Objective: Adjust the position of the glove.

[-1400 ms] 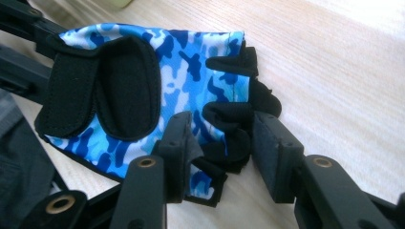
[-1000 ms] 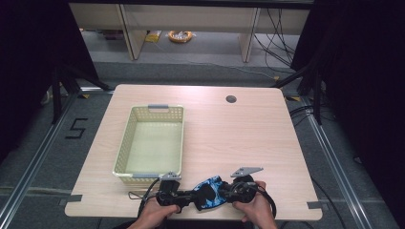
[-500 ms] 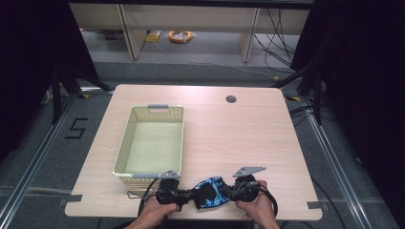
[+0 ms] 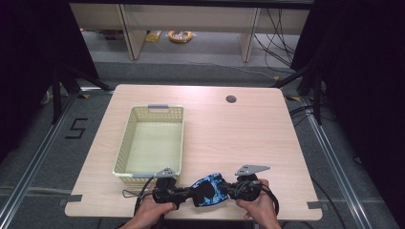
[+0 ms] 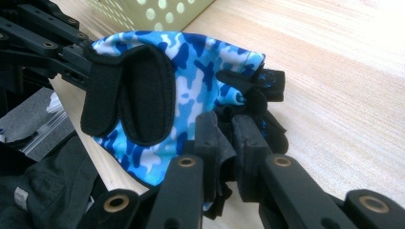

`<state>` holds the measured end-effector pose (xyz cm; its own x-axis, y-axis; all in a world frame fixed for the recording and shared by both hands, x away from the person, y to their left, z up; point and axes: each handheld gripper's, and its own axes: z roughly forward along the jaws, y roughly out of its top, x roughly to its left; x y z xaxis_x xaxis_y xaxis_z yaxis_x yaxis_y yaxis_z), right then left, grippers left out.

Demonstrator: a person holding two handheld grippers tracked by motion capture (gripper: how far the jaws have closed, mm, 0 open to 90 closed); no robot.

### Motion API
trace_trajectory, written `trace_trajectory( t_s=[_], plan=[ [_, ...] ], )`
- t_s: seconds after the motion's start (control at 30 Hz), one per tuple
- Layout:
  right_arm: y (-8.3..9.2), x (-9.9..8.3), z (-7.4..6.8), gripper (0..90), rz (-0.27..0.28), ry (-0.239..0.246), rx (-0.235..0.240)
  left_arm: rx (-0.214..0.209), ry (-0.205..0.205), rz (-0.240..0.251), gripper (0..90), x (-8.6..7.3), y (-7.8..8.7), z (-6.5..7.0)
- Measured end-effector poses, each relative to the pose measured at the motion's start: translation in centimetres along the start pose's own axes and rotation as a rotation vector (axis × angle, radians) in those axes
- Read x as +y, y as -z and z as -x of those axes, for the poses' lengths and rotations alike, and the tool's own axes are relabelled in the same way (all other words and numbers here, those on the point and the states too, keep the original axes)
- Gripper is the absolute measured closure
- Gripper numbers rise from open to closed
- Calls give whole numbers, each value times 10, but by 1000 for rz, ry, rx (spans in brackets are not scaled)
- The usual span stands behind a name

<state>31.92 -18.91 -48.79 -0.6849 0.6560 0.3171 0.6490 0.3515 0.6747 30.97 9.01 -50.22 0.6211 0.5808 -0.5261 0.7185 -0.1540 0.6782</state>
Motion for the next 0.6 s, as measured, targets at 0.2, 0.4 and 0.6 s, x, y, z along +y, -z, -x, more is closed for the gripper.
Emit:
trace_trajectory(
  t_s=[0.2,0.4,0.6],
  plan=[
    [4,1,-3,824,27,1,0,6,-32,5,809,3,5,3],
    [8,2,-4,824,33,13,2,1,-40,14,807,4,8,5],
    [6,2,-7,823,34,24,28,16,-42,11,806,1,8,4]
  ],
)
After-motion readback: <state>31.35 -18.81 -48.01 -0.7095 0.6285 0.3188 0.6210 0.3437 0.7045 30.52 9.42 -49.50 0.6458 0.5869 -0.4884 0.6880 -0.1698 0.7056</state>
